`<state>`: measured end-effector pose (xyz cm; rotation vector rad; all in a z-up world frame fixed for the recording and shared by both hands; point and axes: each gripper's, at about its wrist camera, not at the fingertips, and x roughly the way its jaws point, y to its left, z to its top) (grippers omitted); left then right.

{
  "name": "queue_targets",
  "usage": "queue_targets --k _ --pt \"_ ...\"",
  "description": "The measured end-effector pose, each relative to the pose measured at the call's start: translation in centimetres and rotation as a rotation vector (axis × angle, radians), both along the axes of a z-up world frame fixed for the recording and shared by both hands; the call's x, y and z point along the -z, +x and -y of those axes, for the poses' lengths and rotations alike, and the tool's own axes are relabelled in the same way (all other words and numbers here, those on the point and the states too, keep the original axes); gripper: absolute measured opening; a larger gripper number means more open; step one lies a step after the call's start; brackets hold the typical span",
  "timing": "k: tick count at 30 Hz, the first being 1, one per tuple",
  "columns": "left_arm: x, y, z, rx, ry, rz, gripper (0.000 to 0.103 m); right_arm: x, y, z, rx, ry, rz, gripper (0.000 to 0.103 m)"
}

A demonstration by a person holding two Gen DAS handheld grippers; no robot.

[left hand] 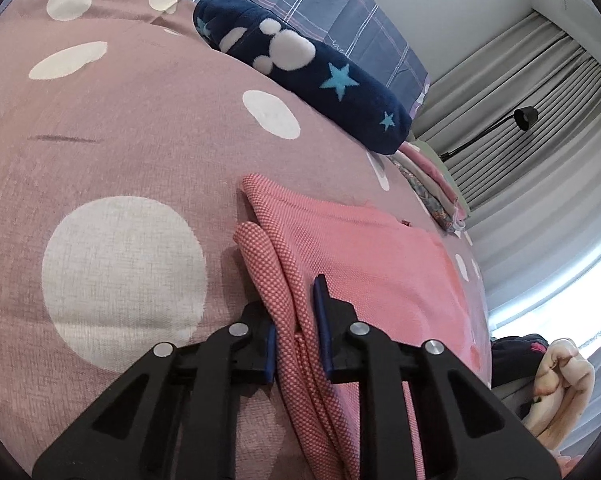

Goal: Fold small clothes

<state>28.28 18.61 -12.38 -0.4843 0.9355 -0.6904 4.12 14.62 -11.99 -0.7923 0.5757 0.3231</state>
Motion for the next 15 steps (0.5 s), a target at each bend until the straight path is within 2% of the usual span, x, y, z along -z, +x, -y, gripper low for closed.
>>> queue_targets --k 6,7,8,10,12,15 --pt "-0.4 0.2 0.7 -0.013 0.047 0.002 0.016 -0.2 0.5 -0.3 -0.001 0.017 -0.017 0.036" --pt "-0.5 0.2 0.9 -0.014 0.060 0.007 0.014 -0.2 0.6 -0.3 -0.018 0.025 -0.030 0.029" --pt "-0.7 0.2 1.1 -0.017 0.073 0.010 0.014 -0.3 0.9 -0.1 -0.030 0.036 -0.042 0.014" --pt "-1.3 0.0 1.5 -0.030 0.106 0.021 0.011 -0.8 0.8 0.4 -0.031 0.075 -0.038 0.005" --pt "-1.9 -0.1 1.9 -0.043 0.129 0.034 0.010 -2.3 0.8 2.0 -0.027 0.172 -0.038 0.005" --pt "-3.2 -0.3 2.6 -0.063 0.122 0.046 0.010 -3.9 0.9 4.5 -0.005 0.284 -0.044 0.005"
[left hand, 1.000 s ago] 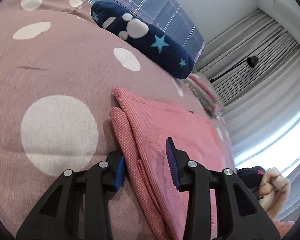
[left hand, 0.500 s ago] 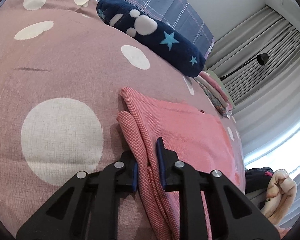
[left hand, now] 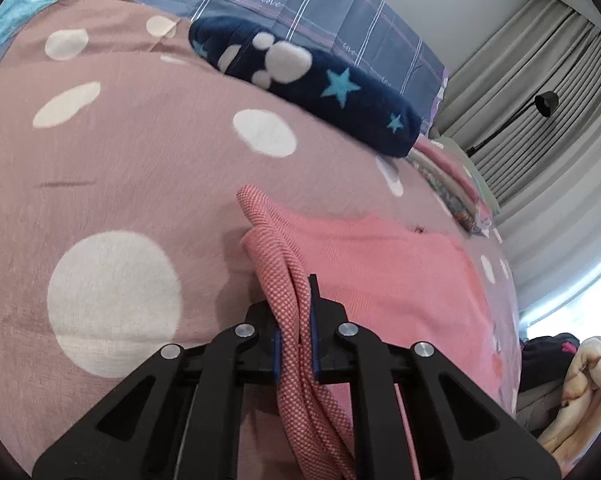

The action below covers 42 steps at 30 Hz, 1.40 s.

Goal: Fold small clothes

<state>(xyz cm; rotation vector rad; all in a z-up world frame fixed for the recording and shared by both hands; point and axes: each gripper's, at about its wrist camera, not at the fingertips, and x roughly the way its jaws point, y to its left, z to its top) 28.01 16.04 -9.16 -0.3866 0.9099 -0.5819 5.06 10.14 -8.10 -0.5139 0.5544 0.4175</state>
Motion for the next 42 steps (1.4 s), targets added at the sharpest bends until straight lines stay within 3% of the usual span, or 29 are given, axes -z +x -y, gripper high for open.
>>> queue_targets --k 4,13,17,28,42 --pt "-2.2 -0.3 1.6 0.004 0.005 0.036 0.010 -1.2 0.2 3.0 0.028 0.102 -0.033 0.005" --pt "-6.7 -1.2 9.4 0.021 0.125 0.089 0.010 -3.6 0.0 11.5 0.084 0.388 -0.125 0.005" --pt "-8.0 -1.8 13.6 0.046 0.201 0.121 0.010 -4.1 -0.1 15.1 0.114 0.463 -0.125 0.005" --pt "-8.4 -2.5 23.4 0.101 0.276 0.138 0.009 -3.7 -1.1 24.0 0.215 0.635 -0.151 0.005" --pt "-5.4 -3.0 33.4 0.206 0.391 0.101 0.009 -1.1 -2.5 33.2 0.324 0.817 -0.216 0.005"
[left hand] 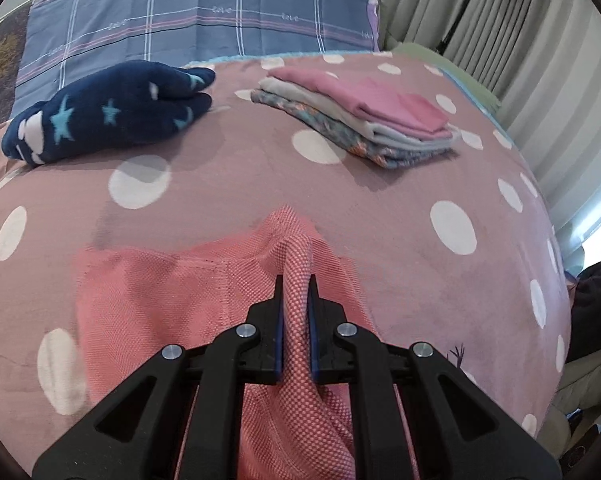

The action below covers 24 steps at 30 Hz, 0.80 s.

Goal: Fold small clothes

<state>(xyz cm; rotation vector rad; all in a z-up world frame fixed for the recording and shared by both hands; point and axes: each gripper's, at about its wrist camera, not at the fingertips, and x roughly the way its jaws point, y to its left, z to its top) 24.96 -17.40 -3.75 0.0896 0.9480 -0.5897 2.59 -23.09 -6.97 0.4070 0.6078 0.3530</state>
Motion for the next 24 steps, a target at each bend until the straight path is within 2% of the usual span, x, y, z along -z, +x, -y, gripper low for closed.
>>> queue_targets --k 11,17,19,20,22,24 --pt "0.5 0.1 3.2 0.007 0.050 0.025 0.009 0.5 -1.2 2.2 0.027 0.056 -0.004 0.005" --pt "2.2 0.0 5.4 0.021 0.124 0.033 0.009 1.4 -1.1 3.7 0.049 0.108 -0.056 0.005" --pt "2.7 -0.2 5.8 0.036 0.148 0.040 0.012 1.7 -1.0 4.0 0.044 0.124 -0.074 0.005" --pt "2.7 -0.3 5.8 0.039 0.148 0.044 0.017 2.0 -0.9 4.1 0.040 0.133 -0.086 0.005" --pt "2.0 -0.6 5.5 0.041 0.120 0.051 0.022 2.5 -0.7 4.4 0.032 0.153 -0.113 0.005" --pt "0.1 -1.7 4.3 0.034 0.061 0.087 0.028 3.1 -0.5 4.8 0.014 0.195 -0.145 0.005"
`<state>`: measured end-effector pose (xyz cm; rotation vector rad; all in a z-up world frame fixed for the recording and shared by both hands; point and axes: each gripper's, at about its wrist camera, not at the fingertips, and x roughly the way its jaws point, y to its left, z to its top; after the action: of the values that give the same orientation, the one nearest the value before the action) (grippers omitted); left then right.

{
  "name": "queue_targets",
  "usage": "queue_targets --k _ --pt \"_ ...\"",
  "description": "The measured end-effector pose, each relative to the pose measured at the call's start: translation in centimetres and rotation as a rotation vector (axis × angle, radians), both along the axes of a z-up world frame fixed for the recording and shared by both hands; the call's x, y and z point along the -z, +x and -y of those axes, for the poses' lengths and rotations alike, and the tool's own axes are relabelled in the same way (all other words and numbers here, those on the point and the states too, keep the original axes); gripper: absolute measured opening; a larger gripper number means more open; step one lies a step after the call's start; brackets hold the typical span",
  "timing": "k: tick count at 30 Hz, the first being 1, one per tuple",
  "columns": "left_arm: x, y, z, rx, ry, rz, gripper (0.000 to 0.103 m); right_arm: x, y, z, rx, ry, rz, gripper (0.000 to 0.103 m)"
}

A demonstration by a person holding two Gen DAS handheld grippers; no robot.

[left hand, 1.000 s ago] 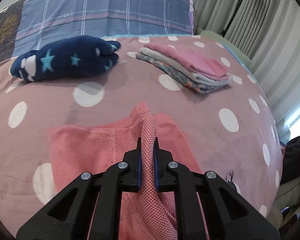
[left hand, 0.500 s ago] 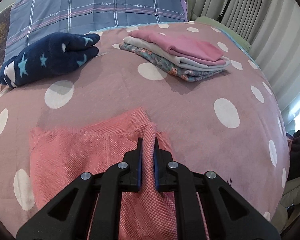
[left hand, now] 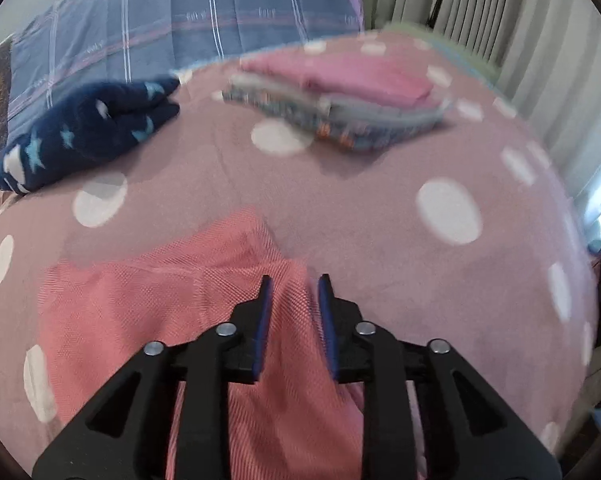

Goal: Fold small clothes

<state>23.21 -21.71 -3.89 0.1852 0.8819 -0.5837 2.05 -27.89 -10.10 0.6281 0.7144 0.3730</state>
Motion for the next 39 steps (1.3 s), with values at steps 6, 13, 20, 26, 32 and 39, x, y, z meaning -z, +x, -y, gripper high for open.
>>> queue_targets --k 6,13,20,26,32,39 --pt "-4.6 -6.9 -5.3 0.036 0.015 0.238 0.058 0.7 0.2 0.8 -0.015 0.067 -0.050 0.013" --pt "-0.3 -15.9 -13.7 0.019 0.146 0.285 0.058 0.3 -0.6 1.0 -0.014 0.039 -0.053 0.021" --pt "4.0 -19.7 -17.2 0.014 0.161 0.195 0.058 -1.2 -0.3 -0.2 -0.009 -0.108 -0.030 0.036" --pt "4.1 -19.2 -17.2 -0.018 0.106 0.221 0.058 -1.1 1.3 -0.3 0.035 -0.132 -0.059 0.032" --pt "4.8 -18.5 -17.4 -0.044 0.104 0.188 0.025 -2.4 0.2 0.1 0.087 -0.107 -0.006 0.006" --pt "5.3 -19.7 -18.7 -0.019 0.080 0.143 0.021 0.7 0.3 2.1 0.111 -0.163 -0.156 0.005"
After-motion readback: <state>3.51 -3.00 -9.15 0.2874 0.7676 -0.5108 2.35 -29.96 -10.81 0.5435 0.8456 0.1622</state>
